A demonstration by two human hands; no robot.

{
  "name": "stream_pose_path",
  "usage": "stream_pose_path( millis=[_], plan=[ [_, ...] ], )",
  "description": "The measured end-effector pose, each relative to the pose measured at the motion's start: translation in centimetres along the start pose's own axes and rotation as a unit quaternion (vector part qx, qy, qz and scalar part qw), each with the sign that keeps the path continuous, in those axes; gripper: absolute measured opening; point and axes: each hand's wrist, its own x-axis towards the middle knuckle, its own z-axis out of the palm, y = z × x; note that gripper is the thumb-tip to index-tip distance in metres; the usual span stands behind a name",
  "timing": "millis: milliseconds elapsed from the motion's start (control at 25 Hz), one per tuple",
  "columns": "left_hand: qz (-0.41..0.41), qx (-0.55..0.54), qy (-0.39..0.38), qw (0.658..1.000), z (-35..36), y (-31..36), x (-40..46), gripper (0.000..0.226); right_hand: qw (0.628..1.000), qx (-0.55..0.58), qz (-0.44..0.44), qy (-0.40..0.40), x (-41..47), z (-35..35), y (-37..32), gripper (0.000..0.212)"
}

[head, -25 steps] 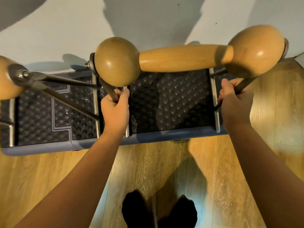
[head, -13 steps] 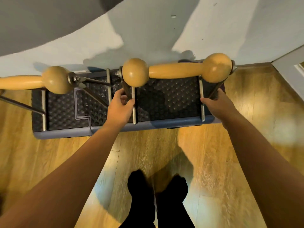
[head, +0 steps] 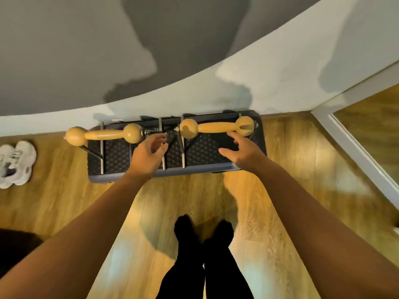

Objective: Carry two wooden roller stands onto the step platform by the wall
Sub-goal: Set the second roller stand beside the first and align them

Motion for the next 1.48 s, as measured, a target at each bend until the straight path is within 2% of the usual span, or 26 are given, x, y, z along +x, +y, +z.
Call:
stream_pose_path(
  millis=[120, 240, 400, 480, 680, 880, 1000, 1200, 1480],
  plan=[
    [0.044, 0.019, 0.023, 0.999, -5.3, 5.7, -2.7, 0.033, 0.998, -0.039, -0.038, 0.043, -3.6, -3.3, -5.7, 0.073],
    [0.075, 0.089, 0.019, 0.993, -9.1, 9.9, -5.2, 0.042, 0.984, -0.143, -0.068, 0.084, -5.9, -5.4, -10.1, 0.072],
    [0.081, 0.154, -0.005, 0.985, -12.9, 12.1, -8.6, 0.05, 0.96, -0.245, -0.12, 0.06, -9.0, -5.6, -14.0, 0.072],
    [0.09, 0.165, -0.004, 0.982, -14.3, 11.7, -9.9, 0.051, 0.959, -0.244, -0.137, 0.052, -9.7, -5.1, -15.0, 0.074],
    [0.07, 0.174, -0.005, 0.982, -15.9, 8.0, -9.3, 0.058, 0.963, -0.25, -0.093, 0.046, -8.4, -3.4, -14.6, 0.084],
    [0.063, 0.197, -0.055, 0.977, -16.7, 2.7, -3.7, 0.073, 0.963, -0.264, -0.047, 0.01, -4.5, -0.8, -12.9, 0.088],
    [0.084, 0.263, -0.085, 0.957, -17.2, -0.5, 0.5, 0.085, 0.95, -0.308, -0.049, 0.021, -1.1, 1.5, -11.8, 0.09],
    [0.062, 0.383, -0.095, 0.917, -17.2, -6.9, 6.0, 0.109, 0.918, -0.394, -0.041, 0.009, 5.0, 4.8, -9.1, 0.097],
    [0.05, 0.414, -0.117, 0.901, -14.8, -13.3, 9.0, 0.122, 0.911, -0.413, -0.009, 0.004, 9.7, 5.1, -5.3, 0.113]
  ],
)
